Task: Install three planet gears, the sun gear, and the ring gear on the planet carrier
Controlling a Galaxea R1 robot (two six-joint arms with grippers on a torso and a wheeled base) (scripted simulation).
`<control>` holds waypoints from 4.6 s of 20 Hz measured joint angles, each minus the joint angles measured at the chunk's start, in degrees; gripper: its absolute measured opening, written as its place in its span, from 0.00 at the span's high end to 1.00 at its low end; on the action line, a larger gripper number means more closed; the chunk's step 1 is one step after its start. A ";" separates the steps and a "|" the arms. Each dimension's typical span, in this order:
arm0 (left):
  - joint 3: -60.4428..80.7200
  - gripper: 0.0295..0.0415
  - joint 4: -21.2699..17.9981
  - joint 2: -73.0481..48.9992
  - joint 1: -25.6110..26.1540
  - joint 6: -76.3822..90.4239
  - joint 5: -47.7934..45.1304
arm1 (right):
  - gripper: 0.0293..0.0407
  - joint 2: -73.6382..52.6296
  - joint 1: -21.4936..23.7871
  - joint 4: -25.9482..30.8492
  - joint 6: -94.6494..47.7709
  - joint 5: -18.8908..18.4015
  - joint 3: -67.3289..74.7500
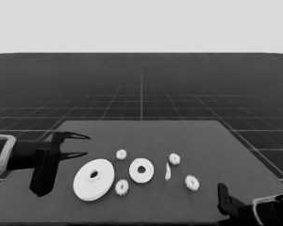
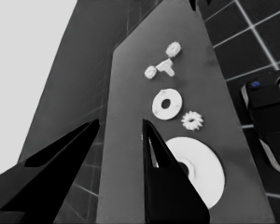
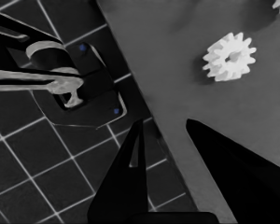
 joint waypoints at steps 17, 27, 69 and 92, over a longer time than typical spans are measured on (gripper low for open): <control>-42.54 0.25 6.06 55.78 33.45 -109.39 51.43 | 0.19 0.00 -0.32 0.03 0.00 -0.01 -0.16; -45.21 0.86 8.31 56.33 35.81 -107.78 50.34 | 0.19 0.00 -0.32 0.03 0.00 -0.01 -0.16; -61.41 0.26 2.79 68.90 30.49 -104.33 49.22 | 0.19 0.00 -0.32 0.03 0.00 -0.01 -0.16; -86.95 0.25 -11.21 65.50 18.05 -75.23 46.40 | 0.19 0.00 -0.32 0.03 0.00 -0.01 -0.16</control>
